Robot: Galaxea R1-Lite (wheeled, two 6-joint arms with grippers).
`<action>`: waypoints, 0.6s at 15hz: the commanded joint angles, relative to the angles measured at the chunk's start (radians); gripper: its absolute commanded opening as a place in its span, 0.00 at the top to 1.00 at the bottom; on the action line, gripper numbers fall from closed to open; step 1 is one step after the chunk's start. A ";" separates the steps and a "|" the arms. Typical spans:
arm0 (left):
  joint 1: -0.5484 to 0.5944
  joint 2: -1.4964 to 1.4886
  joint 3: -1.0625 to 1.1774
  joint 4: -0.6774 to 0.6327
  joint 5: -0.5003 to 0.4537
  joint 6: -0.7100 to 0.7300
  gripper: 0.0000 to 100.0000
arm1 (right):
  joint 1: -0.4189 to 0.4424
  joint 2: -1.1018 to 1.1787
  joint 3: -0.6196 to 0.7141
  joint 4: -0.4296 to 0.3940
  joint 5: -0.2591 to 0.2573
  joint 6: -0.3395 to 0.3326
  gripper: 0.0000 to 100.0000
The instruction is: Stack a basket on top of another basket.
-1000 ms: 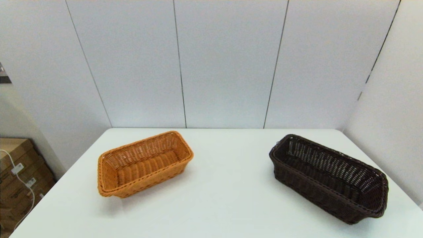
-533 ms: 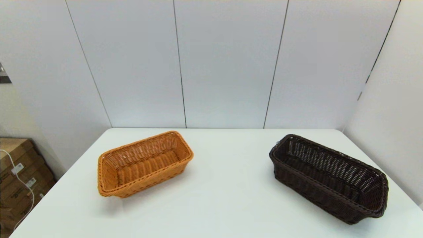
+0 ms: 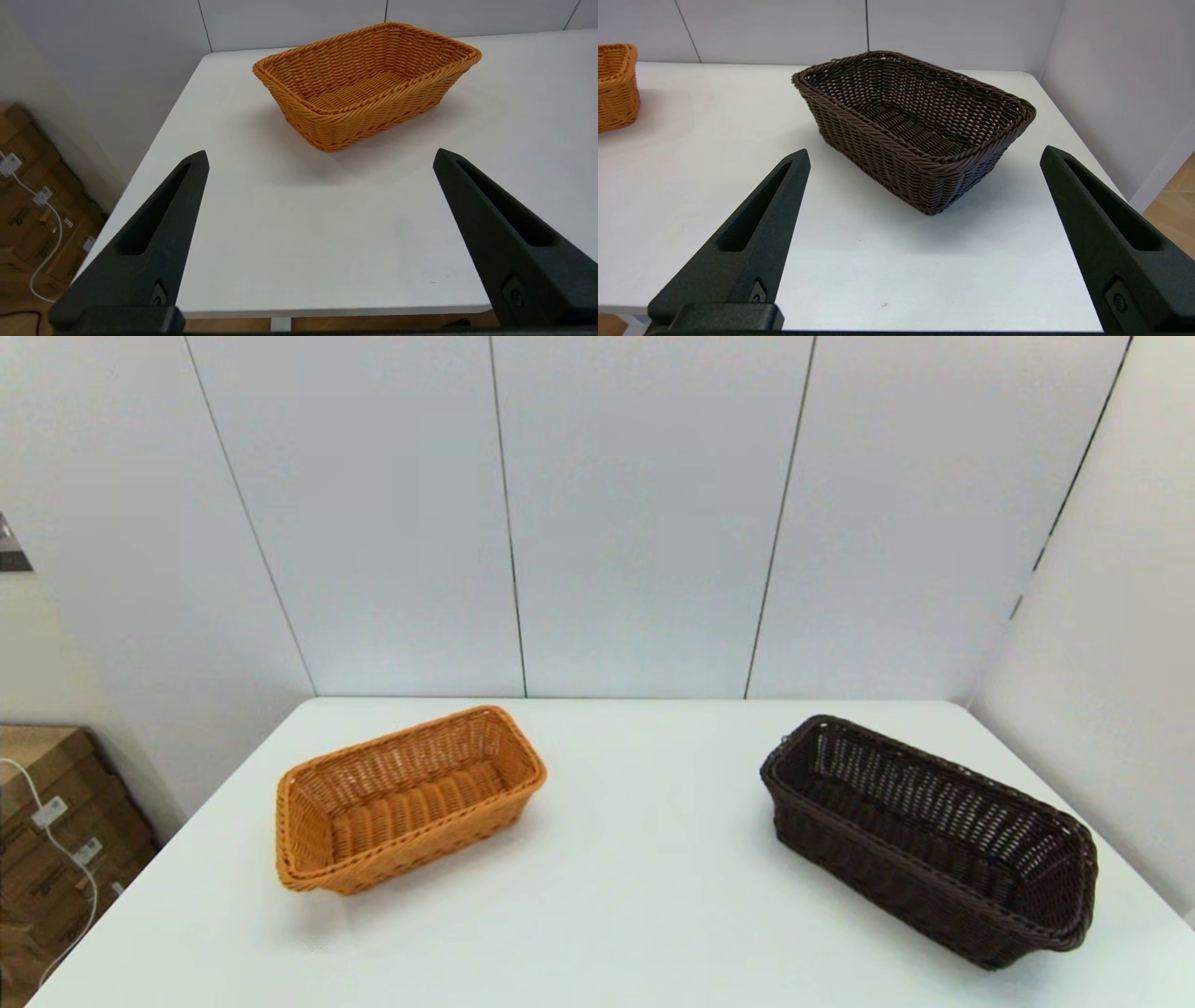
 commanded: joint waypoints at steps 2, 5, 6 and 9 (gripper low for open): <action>0.000 0.137 -0.243 0.228 -0.153 0.010 0.00 | 0.000 0.002 0.002 0.000 0.001 -0.002 0.00; -0.003 0.407 -0.389 0.268 -0.185 0.005 0.00 | 0.000 0.002 0.002 0.000 0.001 0.000 0.00; -0.002 0.513 -0.450 0.276 -0.165 0.007 0.00 | 0.001 0.002 0.002 0.000 0.001 0.000 0.00; -0.002 0.805 -0.607 0.308 -0.048 0.010 0.00 | 0.000 0.002 0.002 0.000 0.001 0.000 0.00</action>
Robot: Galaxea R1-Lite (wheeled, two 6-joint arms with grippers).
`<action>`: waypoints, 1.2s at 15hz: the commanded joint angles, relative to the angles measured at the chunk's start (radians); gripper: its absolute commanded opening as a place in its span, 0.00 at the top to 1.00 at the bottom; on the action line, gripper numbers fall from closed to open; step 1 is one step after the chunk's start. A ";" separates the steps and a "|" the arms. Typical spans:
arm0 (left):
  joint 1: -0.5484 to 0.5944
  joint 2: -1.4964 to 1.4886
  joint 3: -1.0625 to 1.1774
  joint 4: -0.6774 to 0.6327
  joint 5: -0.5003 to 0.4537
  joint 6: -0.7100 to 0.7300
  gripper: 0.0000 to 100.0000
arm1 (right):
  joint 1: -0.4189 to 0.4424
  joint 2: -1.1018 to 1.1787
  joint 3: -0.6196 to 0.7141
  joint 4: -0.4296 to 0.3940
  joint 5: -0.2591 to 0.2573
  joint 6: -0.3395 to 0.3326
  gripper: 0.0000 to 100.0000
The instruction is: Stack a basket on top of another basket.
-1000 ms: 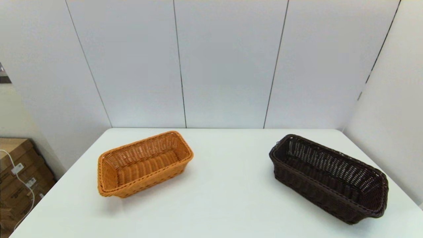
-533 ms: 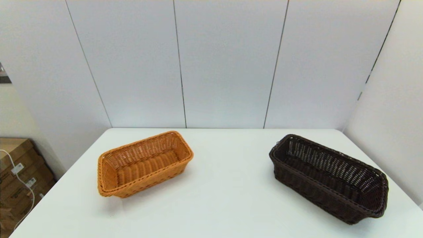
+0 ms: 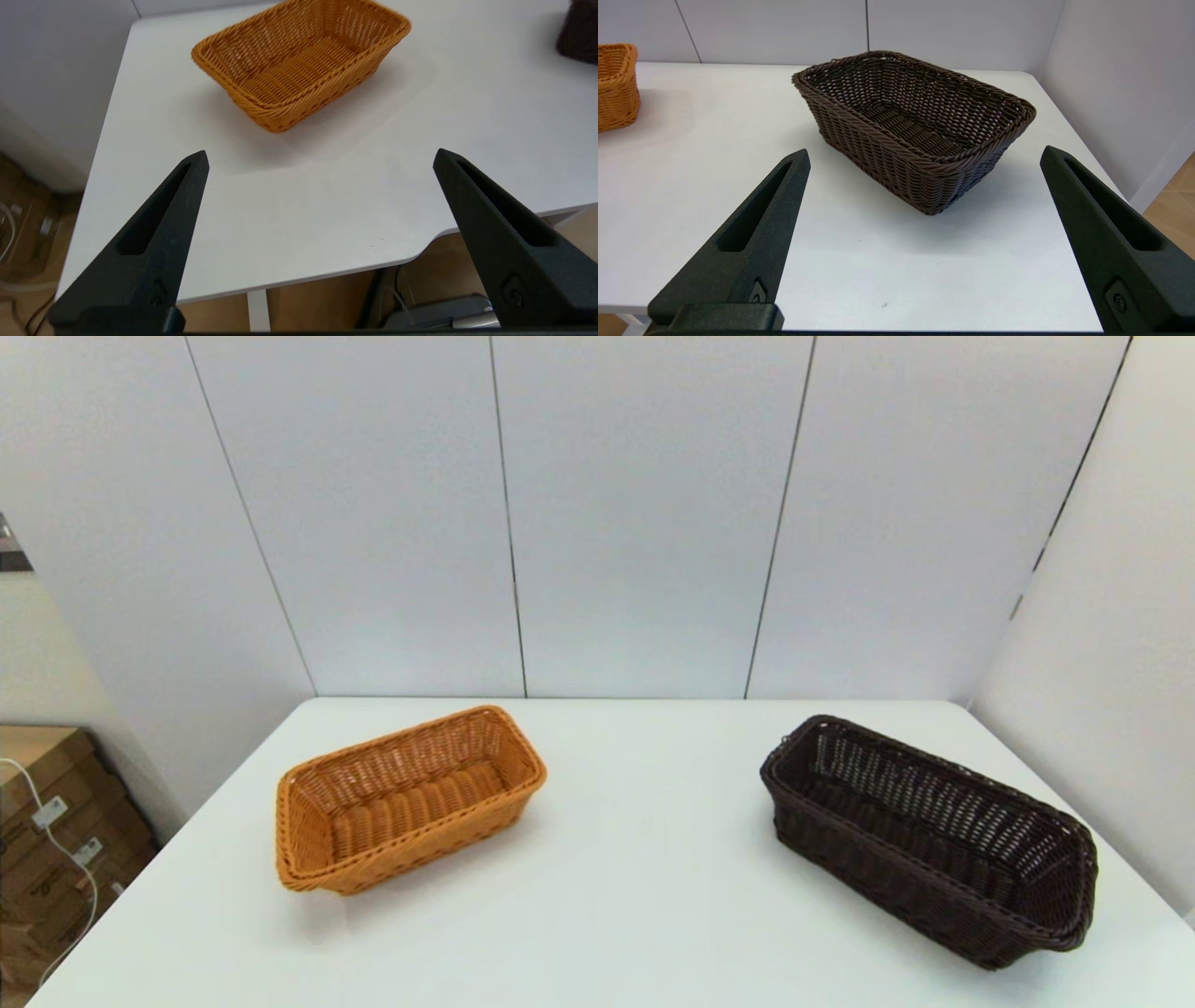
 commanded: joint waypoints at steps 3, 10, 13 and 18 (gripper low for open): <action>0.003 0.777 -0.372 0.051 0.187 -0.013 0.00 | 0.000 0.002 0.002 0.000 0.001 0.000 0.00; 0.023 1.231 -0.602 0.118 0.364 -0.275 0.00 | 0.000 0.002 0.002 0.000 0.001 0.000 0.00; 0.025 1.346 -0.665 0.143 0.365 -0.415 0.00 | 0.001 0.002 0.002 0.000 0.001 0.000 0.00; 0.022 1.496 -0.765 0.219 0.361 -0.573 0.00 | 0.001 0.002 0.002 0.000 0.001 -0.001 0.00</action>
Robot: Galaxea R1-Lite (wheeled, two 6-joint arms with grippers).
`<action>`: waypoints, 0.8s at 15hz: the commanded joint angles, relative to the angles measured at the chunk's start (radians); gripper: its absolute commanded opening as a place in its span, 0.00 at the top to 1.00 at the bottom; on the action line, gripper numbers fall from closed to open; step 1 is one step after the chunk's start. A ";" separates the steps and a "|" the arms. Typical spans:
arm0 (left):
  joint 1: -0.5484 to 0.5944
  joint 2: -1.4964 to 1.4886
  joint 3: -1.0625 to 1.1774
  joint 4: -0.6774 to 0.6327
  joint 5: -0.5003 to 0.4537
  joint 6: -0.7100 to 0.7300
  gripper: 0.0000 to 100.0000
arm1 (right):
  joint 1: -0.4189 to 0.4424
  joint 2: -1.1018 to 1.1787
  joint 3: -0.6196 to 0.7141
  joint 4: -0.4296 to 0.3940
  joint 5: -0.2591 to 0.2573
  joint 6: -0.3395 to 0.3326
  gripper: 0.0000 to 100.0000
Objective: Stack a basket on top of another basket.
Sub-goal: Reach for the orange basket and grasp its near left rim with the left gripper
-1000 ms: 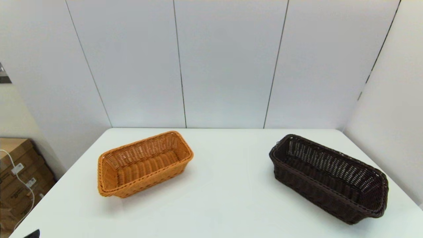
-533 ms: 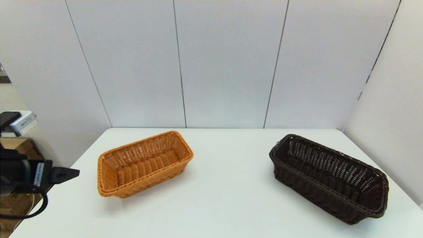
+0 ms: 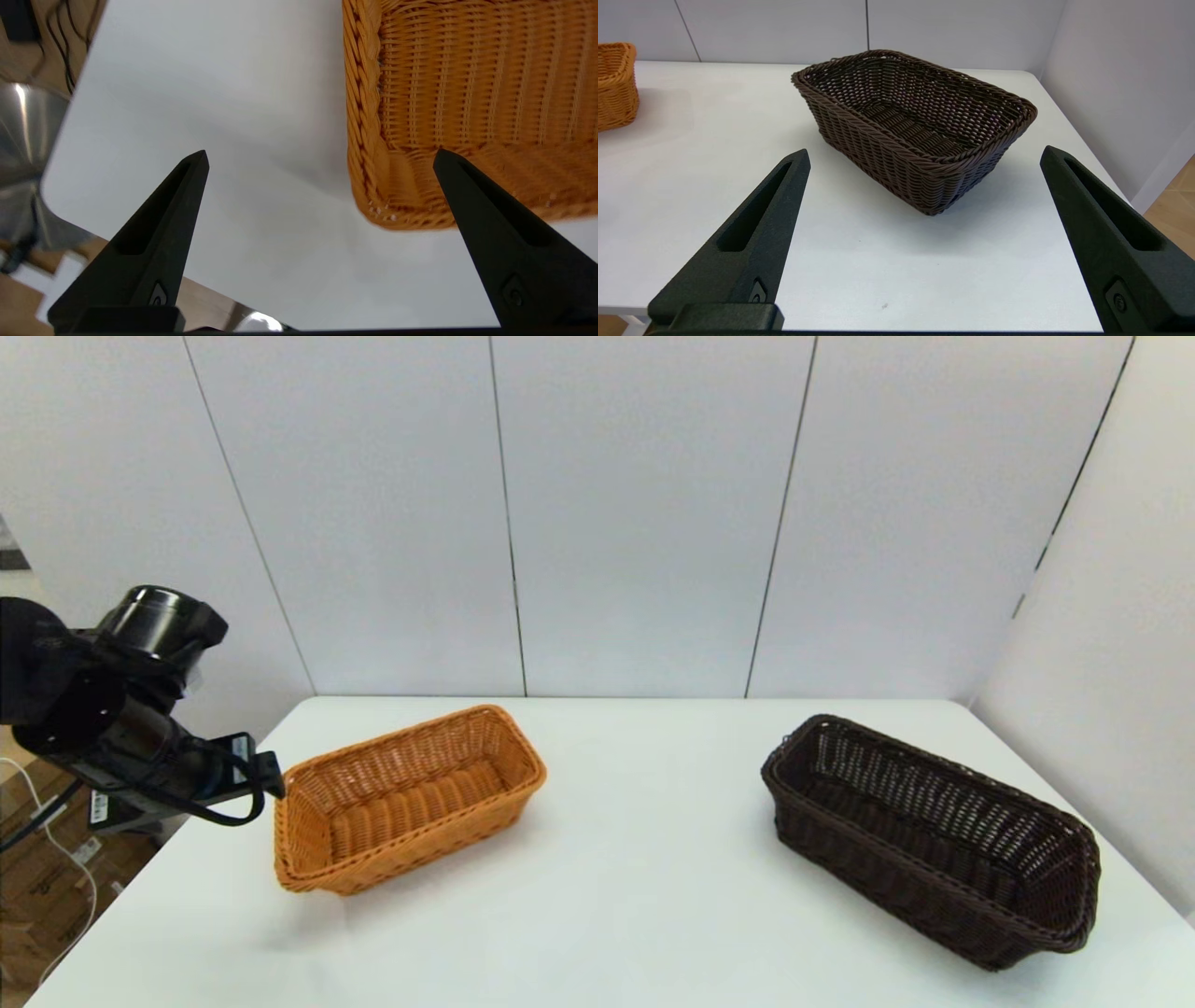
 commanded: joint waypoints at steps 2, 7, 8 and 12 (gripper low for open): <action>-0.001 0.165 -0.045 0.030 -0.005 -0.074 0.00 | 0.001 0.002 0.002 0.000 0.001 0.000 0.00; -0.004 0.270 -0.071 0.020 -0.052 -0.109 0.00 | 0.000 0.002 0.002 0.000 0.001 0.000 0.00; -0.006 0.294 -0.071 0.013 -0.052 -0.122 0.00 | 0.000 0.002 0.002 0.000 0.001 0.000 0.00; -0.006 0.383 -0.071 -0.039 -0.052 -0.125 0.00 | 0.000 0.002 0.002 0.000 0.001 -0.001 0.00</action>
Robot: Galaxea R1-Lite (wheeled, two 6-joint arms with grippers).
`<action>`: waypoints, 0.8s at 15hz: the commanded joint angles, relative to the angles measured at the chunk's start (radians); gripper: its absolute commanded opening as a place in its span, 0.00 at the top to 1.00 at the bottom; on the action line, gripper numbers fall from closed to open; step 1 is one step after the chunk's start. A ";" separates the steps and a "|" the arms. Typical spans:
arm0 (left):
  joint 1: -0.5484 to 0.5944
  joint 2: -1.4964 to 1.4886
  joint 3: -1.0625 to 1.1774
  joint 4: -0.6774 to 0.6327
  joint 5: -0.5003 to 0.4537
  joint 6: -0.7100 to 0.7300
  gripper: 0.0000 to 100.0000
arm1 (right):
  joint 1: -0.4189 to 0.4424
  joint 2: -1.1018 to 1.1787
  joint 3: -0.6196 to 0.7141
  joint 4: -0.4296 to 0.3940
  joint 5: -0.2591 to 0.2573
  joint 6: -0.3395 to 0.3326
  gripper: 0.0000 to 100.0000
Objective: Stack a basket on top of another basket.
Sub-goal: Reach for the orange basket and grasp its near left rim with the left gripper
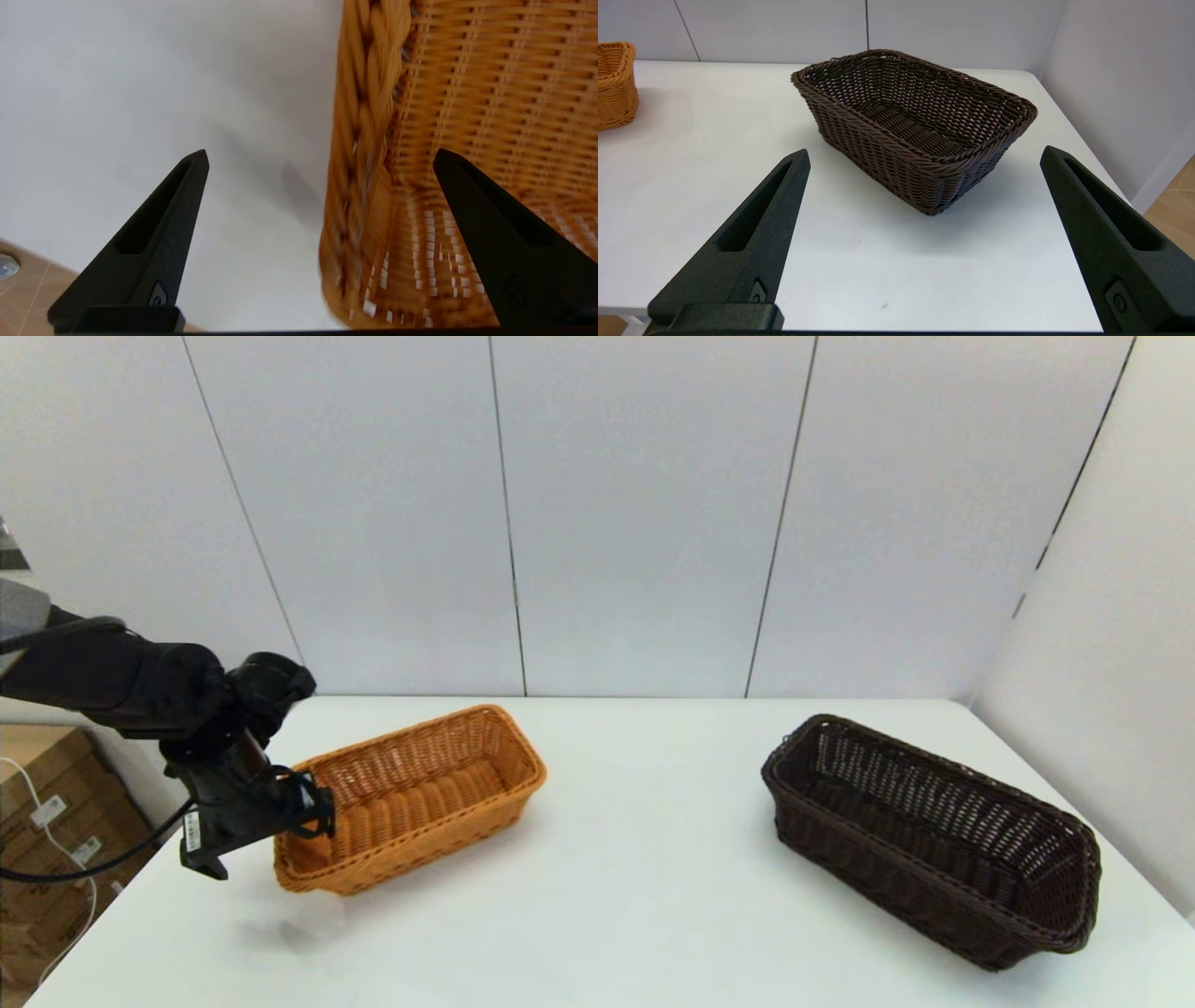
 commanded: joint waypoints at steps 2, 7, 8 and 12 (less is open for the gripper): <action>-0.001 0.109 0.000 -0.051 0.001 -0.004 0.00 | 0.000 0.002 0.002 0.000 0.001 -0.001 0.00; -0.007 0.135 0.000 -0.063 -0.020 -0.009 0.00 | 0.001 0.002 0.002 0.000 0.001 0.001 0.00; -0.005 0.130 0.000 -0.063 -0.047 -0.009 0.00 | 0.000 0.002 0.002 0.000 0.001 0.001 0.00; -0.005 0.107 0.001 -0.060 -0.111 -0.009 1.00 | 0.000 0.002 0.002 0.000 0.001 0.001 0.00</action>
